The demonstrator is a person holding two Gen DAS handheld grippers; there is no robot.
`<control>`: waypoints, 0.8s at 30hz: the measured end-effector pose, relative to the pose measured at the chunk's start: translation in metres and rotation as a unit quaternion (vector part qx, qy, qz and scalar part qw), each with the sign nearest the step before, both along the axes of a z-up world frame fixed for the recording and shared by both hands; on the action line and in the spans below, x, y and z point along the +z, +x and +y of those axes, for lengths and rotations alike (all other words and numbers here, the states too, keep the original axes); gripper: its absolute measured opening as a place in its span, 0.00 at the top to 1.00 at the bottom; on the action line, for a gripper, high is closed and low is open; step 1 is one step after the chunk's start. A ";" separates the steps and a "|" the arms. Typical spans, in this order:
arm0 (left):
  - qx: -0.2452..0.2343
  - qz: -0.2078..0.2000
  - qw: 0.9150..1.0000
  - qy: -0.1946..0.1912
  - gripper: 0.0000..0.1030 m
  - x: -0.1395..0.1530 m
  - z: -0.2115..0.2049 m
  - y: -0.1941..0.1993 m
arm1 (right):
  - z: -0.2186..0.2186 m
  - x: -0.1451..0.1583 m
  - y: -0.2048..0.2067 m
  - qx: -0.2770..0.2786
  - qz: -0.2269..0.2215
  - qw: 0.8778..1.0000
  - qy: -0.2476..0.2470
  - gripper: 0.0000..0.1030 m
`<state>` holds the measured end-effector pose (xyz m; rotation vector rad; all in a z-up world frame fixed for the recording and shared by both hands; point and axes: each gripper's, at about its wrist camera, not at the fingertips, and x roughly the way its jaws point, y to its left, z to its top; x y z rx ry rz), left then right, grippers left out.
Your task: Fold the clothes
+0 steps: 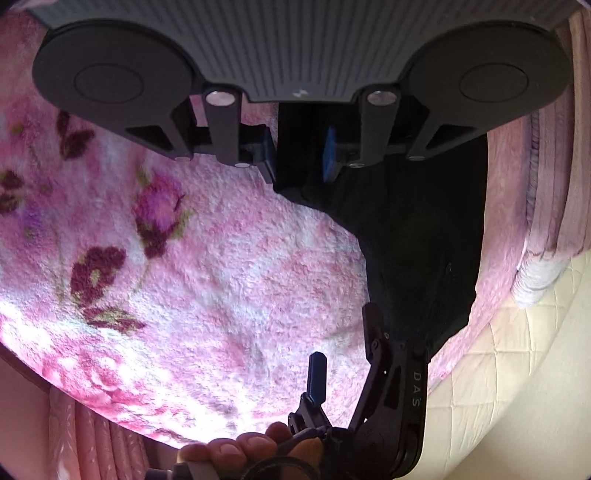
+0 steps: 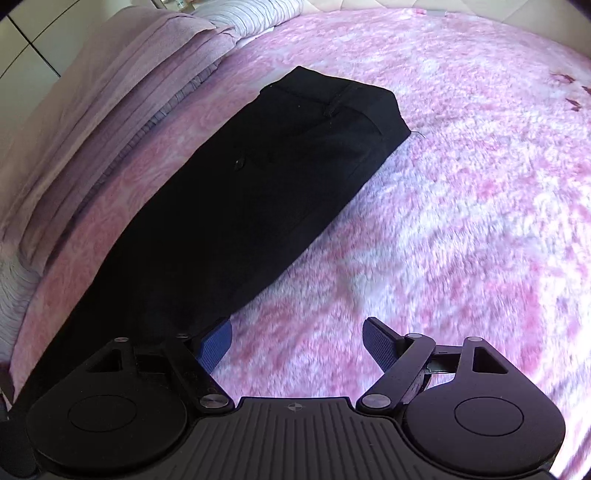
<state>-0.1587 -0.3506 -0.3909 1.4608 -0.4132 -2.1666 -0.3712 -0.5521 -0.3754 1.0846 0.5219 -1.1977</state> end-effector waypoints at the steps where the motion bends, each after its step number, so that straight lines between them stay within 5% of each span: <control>1: 0.000 -0.001 1.000 0.002 0.76 -0.001 -0.002 0.000 | -0.004 0.000 0.000 0.000 -0.002 1.000 -0.001 0.22; 7: -0.017 -0.011 1.000 -0.002 0.75 -0.008 0.001 -0.003 | -0.016 -0.005 -0.005 -0.008 -0.017 1.000 0.000 0.22; 10: -0.017 -0.007 1.000 0.000 0.94 -0.007 0.001 -0.003 | -0.021 -0.009 -0.012 -0.031 -0.041 0.999 0.003 0.21; 15: -0.018 0.005 1.000 0.006 1.00 0.000 0.002 0.000 | -0.040 -0.012 -0.030 -0.091 -0.090 0.992 -0.014 0.21; 18: -0.019 0.012 1.000 0.009 1.00 0.005 0.002 0.002 | -0.065 -0.021 -0.045 -0.138 -0.111 0.984 -0.022 0.21; 21: -0.019 0.020 1.000 0.012 1.00 0.009 0.003 0.003 | -0.087 -0.036 -0.065 -0.202 -0.175 0.964 -0.011 0.23; 22: -0.019 0.022 0.999 0.013 1.00 0.010 0.003 0.004 | -0.094 -0.040 -0.071 -0.216 -0.198 0.956 -0.005 0.64; 23: -0.019 0.024 0.999 0.014 1.00 0.012 0.003 0.005 | -0.102 -0.040 -0.076 -0.224 -0.197 0.955 0.008 0.78; 24: -0.020 0.027 0.999 0.015 1.00 0.013 0.003 0.005 | -0.110 -0.038 -0.080 -0.223 -0.188 0.956 0.018 0.79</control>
